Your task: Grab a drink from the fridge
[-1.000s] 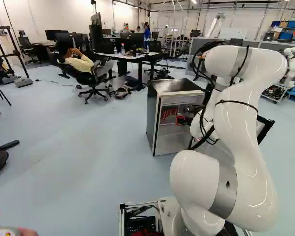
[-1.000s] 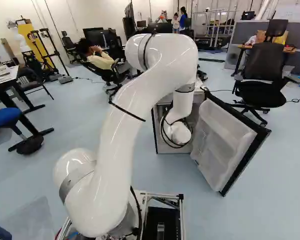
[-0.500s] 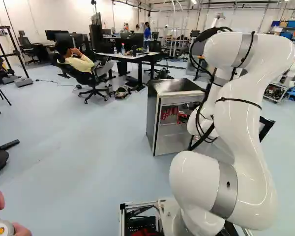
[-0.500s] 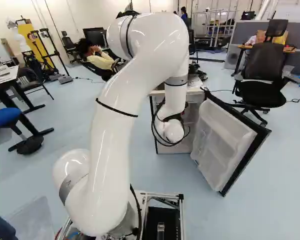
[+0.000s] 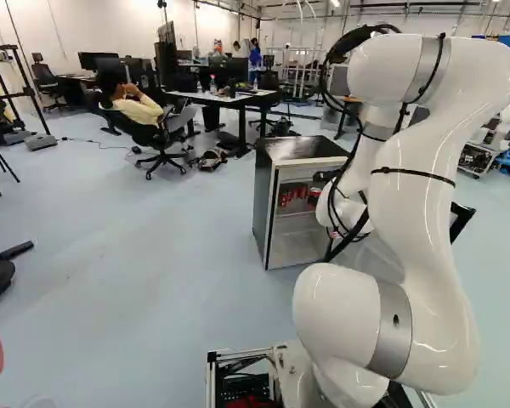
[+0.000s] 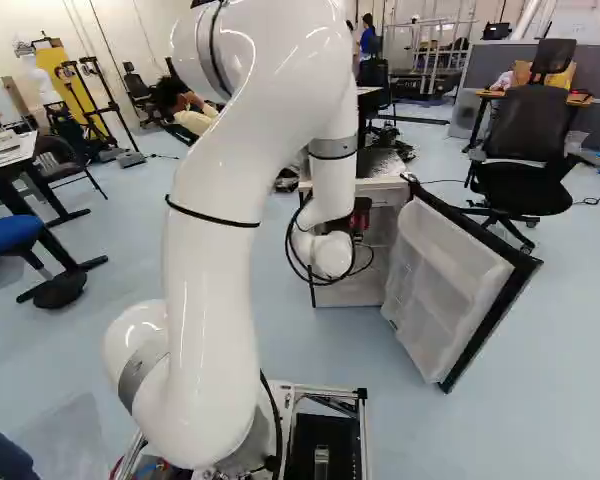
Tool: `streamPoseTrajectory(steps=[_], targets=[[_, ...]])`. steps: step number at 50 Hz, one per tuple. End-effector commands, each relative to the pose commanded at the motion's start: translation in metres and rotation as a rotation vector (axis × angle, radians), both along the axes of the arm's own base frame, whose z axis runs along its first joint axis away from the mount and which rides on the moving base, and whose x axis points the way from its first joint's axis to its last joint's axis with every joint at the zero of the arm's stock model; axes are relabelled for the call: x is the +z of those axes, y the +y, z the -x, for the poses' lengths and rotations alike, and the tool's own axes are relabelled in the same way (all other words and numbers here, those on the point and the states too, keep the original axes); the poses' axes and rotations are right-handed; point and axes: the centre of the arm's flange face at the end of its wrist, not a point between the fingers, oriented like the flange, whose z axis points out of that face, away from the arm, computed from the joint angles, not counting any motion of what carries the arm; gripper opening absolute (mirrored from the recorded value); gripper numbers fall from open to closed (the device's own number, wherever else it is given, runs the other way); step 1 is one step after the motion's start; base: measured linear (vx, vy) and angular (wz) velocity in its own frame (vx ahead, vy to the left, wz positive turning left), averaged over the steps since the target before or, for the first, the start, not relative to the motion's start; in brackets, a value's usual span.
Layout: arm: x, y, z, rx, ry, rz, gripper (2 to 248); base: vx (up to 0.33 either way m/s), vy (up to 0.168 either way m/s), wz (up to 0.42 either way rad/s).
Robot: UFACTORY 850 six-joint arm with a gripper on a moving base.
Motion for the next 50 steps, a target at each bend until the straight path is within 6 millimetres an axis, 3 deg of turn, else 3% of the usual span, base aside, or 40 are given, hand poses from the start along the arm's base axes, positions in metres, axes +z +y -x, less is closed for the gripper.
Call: streamPoseTrajectory(steps=[50], targets=[[0.058, 0.008, 0.014, -0.032, -0.08, 0.042, 91, 0.0, 0.0, 0.0]])
